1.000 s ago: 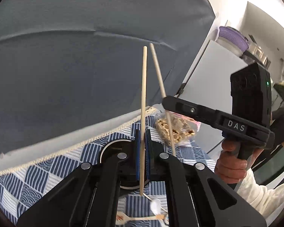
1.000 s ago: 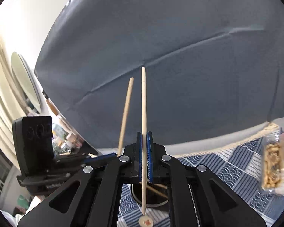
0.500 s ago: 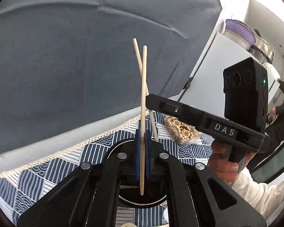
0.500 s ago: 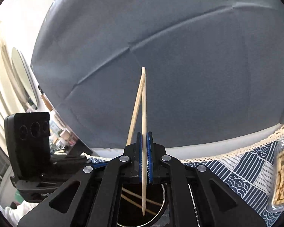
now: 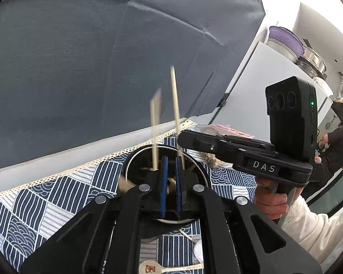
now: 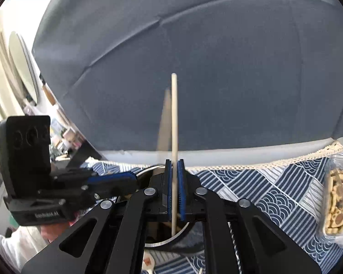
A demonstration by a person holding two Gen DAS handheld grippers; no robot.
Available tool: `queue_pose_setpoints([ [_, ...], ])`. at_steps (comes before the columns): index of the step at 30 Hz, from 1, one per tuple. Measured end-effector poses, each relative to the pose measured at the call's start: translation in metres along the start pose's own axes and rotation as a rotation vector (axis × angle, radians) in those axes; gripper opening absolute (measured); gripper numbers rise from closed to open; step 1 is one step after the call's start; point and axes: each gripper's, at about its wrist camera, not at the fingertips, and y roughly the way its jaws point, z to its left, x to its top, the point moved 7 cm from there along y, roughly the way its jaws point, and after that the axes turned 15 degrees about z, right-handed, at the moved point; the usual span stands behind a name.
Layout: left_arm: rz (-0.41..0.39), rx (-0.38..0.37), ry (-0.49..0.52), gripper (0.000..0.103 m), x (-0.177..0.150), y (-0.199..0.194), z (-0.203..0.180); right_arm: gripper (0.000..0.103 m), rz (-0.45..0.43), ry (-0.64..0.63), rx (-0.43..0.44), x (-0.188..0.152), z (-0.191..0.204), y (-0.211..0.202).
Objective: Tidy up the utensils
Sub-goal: 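Lower the left tool's chopstick into the black cup and open while the right tool does likewise, then move the left tool toward the remaining chopstick and spoons while the right tool approaches too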
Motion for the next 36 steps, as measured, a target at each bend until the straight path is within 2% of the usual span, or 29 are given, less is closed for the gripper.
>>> queue_pose_setpoints([
  [1, -0.001, 0.008, 0.004, 0.008, -0.001, -0.003, -0.001, 0.008, 0.0, -0.003, -0.007, -0.003, 0.001, -0.004],
  [5, -0.005, 0.06, 0.008, 0.031, -0.009, -0.018, -0.009, 0.009, 0.006, -0.001, -0.045, -0.013, 0.002, -0.021],
  [6, -0.007, 0.078, 0.009, 0.035, -0.011, -0.022, -0.011, 0.014, 0.006, -0.003, -0.058, -0.016, 0.004, -0.025],
  [7, -0.005, 0.094, 0.013, 0.042, -0.014, -0.026, -0.015, 0.028, 0.007, -0.007, -0.072, -0.018, 0.006, -0.03],
  [9, 0.008, 0.125, 0.018, 0.043, -0.019, -0.03, -0.02, 0.043, 0.014, -0.028, -0.122, -0.025, 0.011, -0.039],
  [12, 0.03, 0.169, 0.025, 0.046, -0.03, -0.034, -0.029, 0.045, 0.03, -0.051, -0.181, -0.035, 0.02, -0.049],
  [15, 0.029, 0.202, 0.031, 0.054, -0.04, -0.042, -0.04, 0.056, 0.033, -0.057, -0.227, -0.047, 0.029, -0.062],
  [19, 0.029, 0.247, 0.039, 0.071, -0.056, -0.055, -0.053, 0.06, 0.048, -0.066, -0.25, -0.064, 0.04, -0.076],
  [21, 0.028, 0.258, 0.034, 0.072, -0.064, -0.063, -0.059, 0.065, 0.048, -0.066, -0.272, -0.072, 0.045, -0.084],
  [23, 0.025, 0.274, 0.028, 0.082, -0.071, -0.068, -0.063, 0.07, 0.042, -0.056, -0.277, -0.083, 0.049, -0.093],
  [25, 0.028, 0.281, 0.026, 0.083, -0.079, -0.072, -0.068, 0.082, 0.035, -0.036, -0.271, -0.09, 0.051, -0.1],
  [26, 0.029, 0.285, 0.024, 0.086, -0.083, -0.074, -0.069, 0.084, 0.031, -0.018, -0.26, -0.096, 0.052, -0.105],
  [36, 0.078, 0.368, 0.007, 0.096, -0.122, -0.078, -0.076, 0.087, 0.033, 0.065, -0.255, -0.131, 0.051, -0.126],
])
